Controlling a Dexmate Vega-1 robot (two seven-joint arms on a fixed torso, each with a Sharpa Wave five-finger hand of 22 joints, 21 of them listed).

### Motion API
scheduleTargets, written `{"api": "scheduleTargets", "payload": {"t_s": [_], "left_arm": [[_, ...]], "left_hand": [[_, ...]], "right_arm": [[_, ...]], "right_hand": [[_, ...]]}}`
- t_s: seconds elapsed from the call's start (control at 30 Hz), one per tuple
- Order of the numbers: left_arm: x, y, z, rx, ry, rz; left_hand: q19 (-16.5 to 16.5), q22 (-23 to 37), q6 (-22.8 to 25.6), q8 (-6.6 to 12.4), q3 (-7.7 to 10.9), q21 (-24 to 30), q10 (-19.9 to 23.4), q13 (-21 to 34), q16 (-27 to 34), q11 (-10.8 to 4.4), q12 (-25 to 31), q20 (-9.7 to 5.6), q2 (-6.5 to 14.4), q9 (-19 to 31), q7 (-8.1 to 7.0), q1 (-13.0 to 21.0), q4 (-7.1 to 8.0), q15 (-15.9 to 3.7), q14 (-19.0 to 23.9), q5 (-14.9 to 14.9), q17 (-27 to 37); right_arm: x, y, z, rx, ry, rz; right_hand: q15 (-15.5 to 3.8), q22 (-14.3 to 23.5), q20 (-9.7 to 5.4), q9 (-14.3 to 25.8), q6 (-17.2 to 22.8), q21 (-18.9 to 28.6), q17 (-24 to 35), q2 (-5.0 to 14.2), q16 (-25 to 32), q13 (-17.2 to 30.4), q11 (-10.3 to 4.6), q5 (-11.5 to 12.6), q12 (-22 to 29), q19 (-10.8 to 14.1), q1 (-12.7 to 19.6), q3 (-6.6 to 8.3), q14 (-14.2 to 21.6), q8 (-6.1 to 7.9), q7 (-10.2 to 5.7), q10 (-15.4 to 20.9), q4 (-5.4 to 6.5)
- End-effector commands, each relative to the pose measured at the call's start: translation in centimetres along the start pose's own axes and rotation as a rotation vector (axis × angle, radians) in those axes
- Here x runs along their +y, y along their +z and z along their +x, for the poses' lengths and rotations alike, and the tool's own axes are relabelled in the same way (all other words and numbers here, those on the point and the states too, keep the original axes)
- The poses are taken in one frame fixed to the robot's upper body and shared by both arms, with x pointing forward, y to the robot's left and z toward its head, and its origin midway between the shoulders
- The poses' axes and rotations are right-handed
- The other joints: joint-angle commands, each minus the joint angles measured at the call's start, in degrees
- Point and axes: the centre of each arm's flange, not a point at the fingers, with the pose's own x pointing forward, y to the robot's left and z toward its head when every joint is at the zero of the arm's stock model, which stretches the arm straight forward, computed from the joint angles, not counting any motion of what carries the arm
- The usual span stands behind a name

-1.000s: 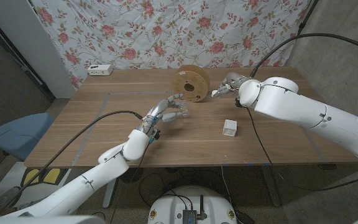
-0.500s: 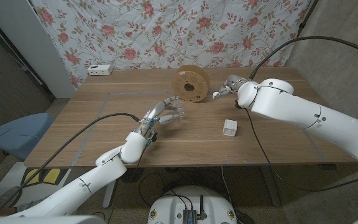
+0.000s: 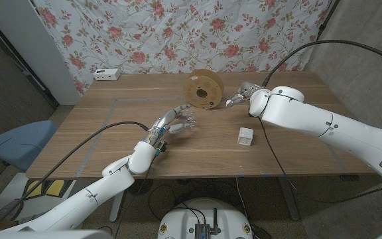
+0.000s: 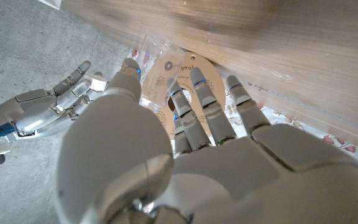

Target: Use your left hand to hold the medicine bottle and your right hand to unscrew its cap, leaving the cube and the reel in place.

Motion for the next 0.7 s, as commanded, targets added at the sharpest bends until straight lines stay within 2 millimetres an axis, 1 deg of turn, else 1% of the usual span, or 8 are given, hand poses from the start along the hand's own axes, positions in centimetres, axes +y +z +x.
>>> {"api": "scheduleTargets", "payload": {"t_s": [0.03, 0.23, 0.3, 0.4, 0.43, 0.5, 0.57, 0.7], "left_arm": [[-0.4, -0.6, 0.5, -0.006, -0.03, -0.006], [-0.5, -1.0, 0.8, -0.009, -0.035, -0.005], [-0.5, -1.0, 0.8, -0.007, -0.036, -0.006], [-0.6, -1.2, 0.9, -0.005, -0.038, -0.007], [-0.6, -1.3, 0.9, -0.002, -0.038, -0.005], [-0.7, -1.3, 0.8, -0.003, -0.043, -0.002], [-0.7, -1.4, 0.8, 0.002, -0.045, -0.002], [-0.9, -1.5, 0.7, 0.009, -0.051, -0.005]], "left_hand": [[-0.62, 0.29, -0.2, -0.23, -0.19, 0.2, -0.44, 0.11, 0.05, 0.14, -0.03, 0.17, 0.38, 0.17, -0.33, -0.07, 0.21, -8.07, -0.1, 0.25, 0.01], [-2.06, 0.29, -0.37, -0.27, -0.31, -0.14, -0.76, 0.1, -0.16, -0.41, -0.08, 0.45, 0.34, 0.17, -0.68, -0.45, 0.37, -8.08, -0.41, 0.27, -0.1], [-2.65, 0.28, -0.38, -0.26, -0.37, -0.25, -0.74, 0.1, -0.16, -0.49, -0.05, 0.17, 0.34, 0.16, -0.8, -0.5, 0.38, -8.12, -0.46, 0.29, -0.09], [-3.53, 0.28, -0.47, -0.28, -0.48, -0.4, -0.84, 0.09, -0.17, -0.5, -0.05, -0.28, 0.27, 0.16, -0.9, -0.45, 0.3, -8.18, -0.63, 0.31, -0.08], [-3.69, 0.28, -0.46, -0.27, -0.49, -0.42, -0.86, 0.09, -0.18, -0.52, -0.06, -0.41, 0.27, 0.16, -0.91, -0.42, 0.28, -8.21, -0.66, 0.32, -0.08], [-5.29, 0.28, -0.44, -0.23, -0.69, -0.55, -0.77, 0.08, -0.12, -0.64, 0.04, -2.34, 0.3, 0.16, -1.01, -0.31, 0.2, -8.3, -0.86, 0.38, -0.02], [-6.26, 0.27, -0.47, -0.22, -0.85, -0.54, -0.73, 0.08, -0.13, -0.7, 0.08, -3.55, 0.33, 0.16, -1.08, -0.35, 0.21, -8.28, -1.04, 0.41, -0.02], [-6.95, 0.27, -0.66, -0.28, -1.03, -0.41, -0.76, 0.07, -0.11, -0.72, 0.09, -4.31, 0.38, 0.16, -1.34, -0.31, 0.18, -8.34, -1.25, 0.46, 0.0]], "right_arm": [[1.2, 0.6, 0.6, -0.003, -0.011, -0.02], [1.6, 0.7, 0.9, 0.002, -0.022, -0.024], [1.7, 0.7, 1.0, 0.0, -0.024, -0.027], [2.0, 0.7, 1.2, 0.002, -0.026, -0.028], [2.1, 0.7, 1.3, 0.003, -0.026, -0.032], [2.3, 0.7, 1.5, 0.007, -0.03, -0.036], [2.3, 0.7, 1.6, 0.009, -0.03, -0.039], [2.6, 0.6, 1.8, 0.011, -0.023, -0.043]], "right_hand": [[-0.09, 0.24, 0.13, 0.2, 0.95, 0.31, 0.18, -0.06, 0.23, -0.01, 0.27, 0.39, -0.08, 0.51, -0.46, -0.34, 0.32, 0.38, -0.45, 0.52, -0.08], [-0.35, 0.23, 0.0, 0.2, 1.16, 0.29, 0.19, -0.02, 0.25, -0.01, 0.2, 0.42, -0.06, 0.6, -0.59, -0.39, 0.39, 0.39, -0.6, 0.72, -0.08], [-0.33, 0.23, -0.02, 0.2, 1.17, 0.29, 0.18, -0.06, 0.25, -0.01, 0.34, 0.43, 0.0, 0.65, -0.64, -0.44, 0.4, 0.37, -0.61, 0.9, -0.09], [-0.36, 0.23, -0.03, 0.19, 1.18, 0.29, 0.17, -0.1, 0.25, 0.0, 0.17, 0.44, -0.06, 0.69, -0.72, -0.49, 0.43, 0.34, -0.68, 0.83, -0.09], [-0.37, 0.23, -0.04, 0.19, 1.2, 0.28, 0.17, -0.1, 0.25, 0.0, 0.4, 0.45, -0.02, 0.7, -0.74, -0.5, 0.45, 0.32, -0.7, 0.96, -0.1], [-0.48, 0.23, -0.04, 0.19, 1.28, 0.26, 0.17, -0.09, 0.26, 0.0, 0.07, 0.47, -0.02, 0.7, -0.74, -0.5, 0.48, 0.33, -0.71, 1.02, -0.13], [-0.49, 0.23, -0.08, 0.19, 1.27, 0.28, 0.17, -0.13, 0.27, 0.0, 0.02, 0.47, -0.01, 0.77, -0.81, -0.55, 0.51, 0.31, -0.65, 1.08, -0.12], [-0.65, 0.23, -0.14, 0.19, 1.34, 0.27, 0.16, -0.14, 0.3, 0.0, 0.21, 0.49, 0.0, 0.85, -0.89, -0.59, 0.61, 0.29, -0.64, 1.19, -0.13]]}}
